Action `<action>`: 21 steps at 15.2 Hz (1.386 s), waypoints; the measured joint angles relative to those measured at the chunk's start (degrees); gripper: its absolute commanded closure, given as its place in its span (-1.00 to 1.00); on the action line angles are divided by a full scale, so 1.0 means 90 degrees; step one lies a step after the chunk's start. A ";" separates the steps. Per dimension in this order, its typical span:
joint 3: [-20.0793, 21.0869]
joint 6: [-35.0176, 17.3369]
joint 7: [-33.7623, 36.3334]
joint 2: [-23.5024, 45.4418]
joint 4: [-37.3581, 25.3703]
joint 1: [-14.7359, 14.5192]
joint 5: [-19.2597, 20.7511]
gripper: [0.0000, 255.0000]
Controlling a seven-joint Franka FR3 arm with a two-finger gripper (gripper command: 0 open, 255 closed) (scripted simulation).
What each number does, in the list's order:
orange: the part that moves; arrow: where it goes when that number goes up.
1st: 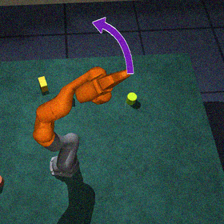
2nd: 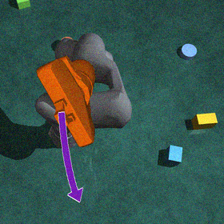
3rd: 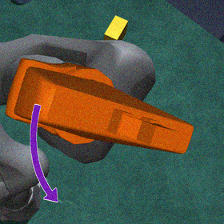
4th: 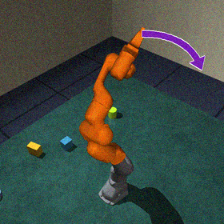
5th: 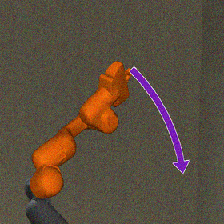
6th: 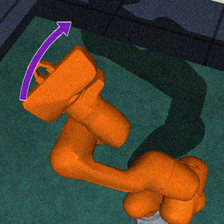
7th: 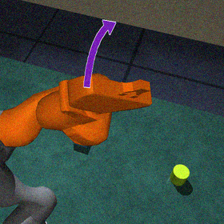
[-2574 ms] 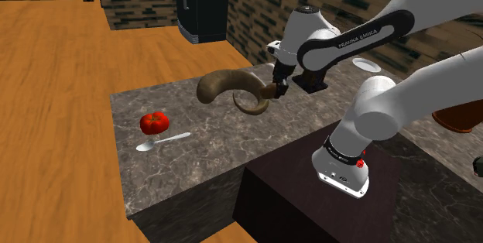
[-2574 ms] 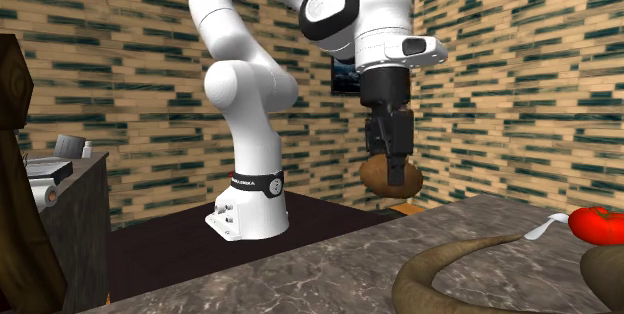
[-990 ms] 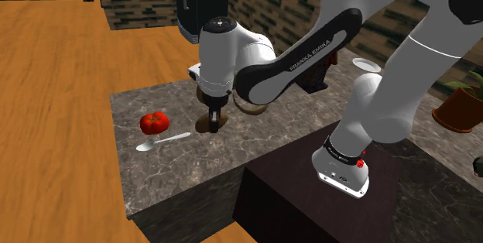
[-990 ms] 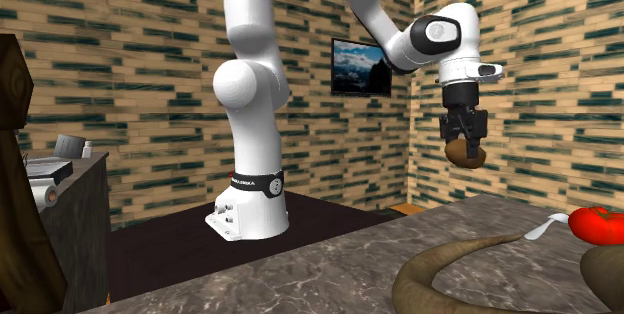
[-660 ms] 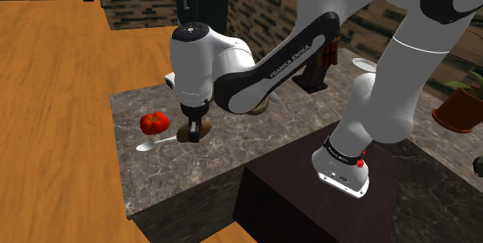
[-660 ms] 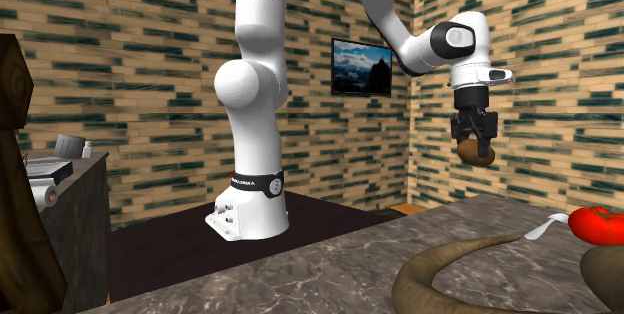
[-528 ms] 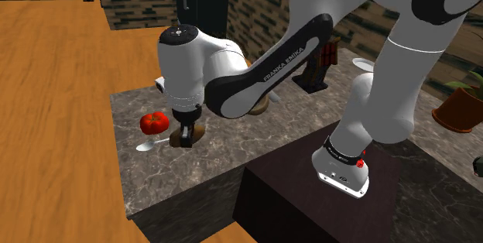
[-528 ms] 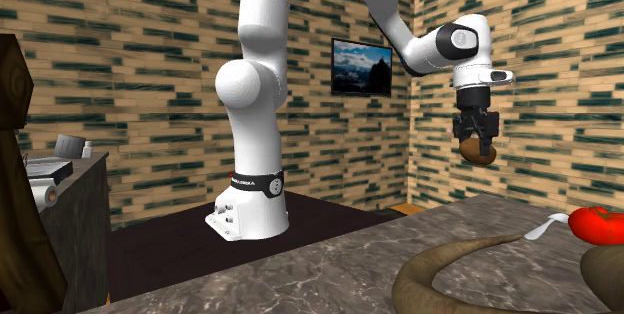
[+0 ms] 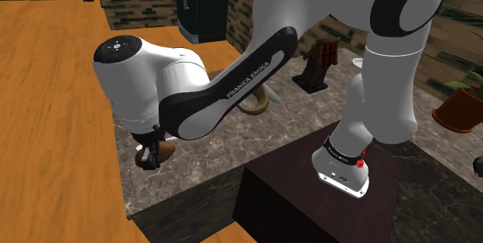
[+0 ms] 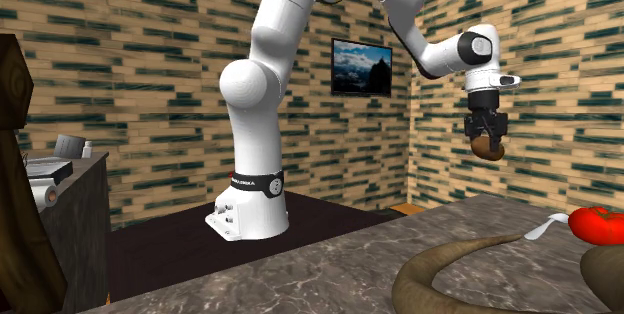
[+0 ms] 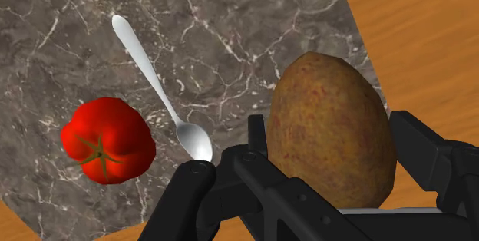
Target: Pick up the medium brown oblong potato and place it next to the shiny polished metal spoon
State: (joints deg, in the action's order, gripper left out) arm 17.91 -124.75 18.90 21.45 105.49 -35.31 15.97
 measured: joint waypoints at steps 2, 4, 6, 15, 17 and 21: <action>-0.0021 -0.0031 0.0045 0.0146 -0.0101 -0.0035 0.0051 1.00; -0.0046 -0.0158 0.0083 0.0241 -0.0060 -0.0044 0.0101 1.00; -0.0066 -0.0258 0.0130 0.0344 -0.0056 -0.0069 0.0149 1.00; -0.0202 -0.0823 0.0330 0.0834 0.0051 -0.0148 0.0396 1.00; -0.0230 -0.0956 0.0381 0.0912 0.0112 -0.0166 0.0447 1.00; -0.0309 -0.1181 0.0477 0.1186 0.0074 -0.0223 0.0566 1.00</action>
State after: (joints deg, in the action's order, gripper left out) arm 15.14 -135.38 23.20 32.13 106.15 -37.32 21.06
